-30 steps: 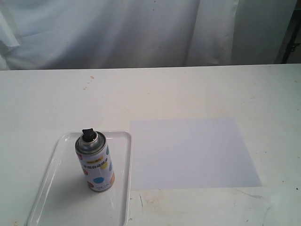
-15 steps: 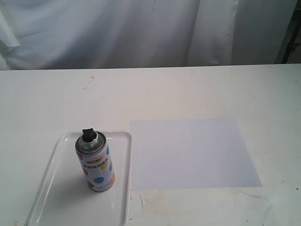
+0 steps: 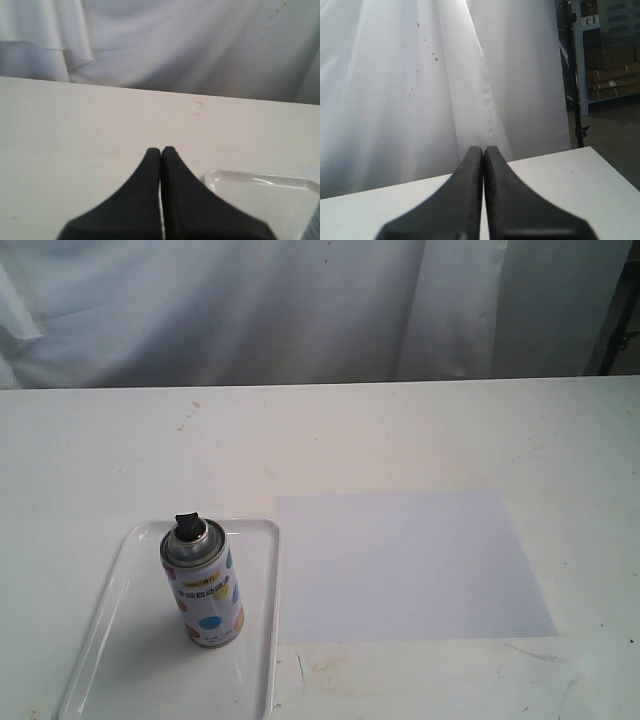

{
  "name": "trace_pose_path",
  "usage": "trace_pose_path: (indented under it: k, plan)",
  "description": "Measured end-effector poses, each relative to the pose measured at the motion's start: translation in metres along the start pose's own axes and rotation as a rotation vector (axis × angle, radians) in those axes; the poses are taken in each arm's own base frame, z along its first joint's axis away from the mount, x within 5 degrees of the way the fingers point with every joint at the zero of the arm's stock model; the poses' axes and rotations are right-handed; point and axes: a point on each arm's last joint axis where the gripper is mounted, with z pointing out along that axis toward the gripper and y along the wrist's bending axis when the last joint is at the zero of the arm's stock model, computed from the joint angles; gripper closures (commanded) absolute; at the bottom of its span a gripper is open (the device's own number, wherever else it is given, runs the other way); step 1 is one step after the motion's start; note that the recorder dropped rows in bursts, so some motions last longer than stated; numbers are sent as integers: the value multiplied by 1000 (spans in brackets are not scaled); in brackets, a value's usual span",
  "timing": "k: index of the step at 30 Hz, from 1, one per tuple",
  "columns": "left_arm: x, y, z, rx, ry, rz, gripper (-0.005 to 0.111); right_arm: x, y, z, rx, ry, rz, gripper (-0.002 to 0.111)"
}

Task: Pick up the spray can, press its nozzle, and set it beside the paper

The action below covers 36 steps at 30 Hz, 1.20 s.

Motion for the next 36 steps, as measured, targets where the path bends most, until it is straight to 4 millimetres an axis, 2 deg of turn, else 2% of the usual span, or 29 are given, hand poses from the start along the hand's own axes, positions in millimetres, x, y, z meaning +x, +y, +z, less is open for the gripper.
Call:
trace_pose_path:
  k: [6,11,36]
  plan:
    - [3,4,-2,-61,24,3,107,0,0,0,0,0,0,108]
    - [4,4,-8,-59,-4,20,107,0,0,0,0,-2,0,108]
    - [5,1,-8,-8,3,9,107,-1,0,-2,1,-13,0,108]
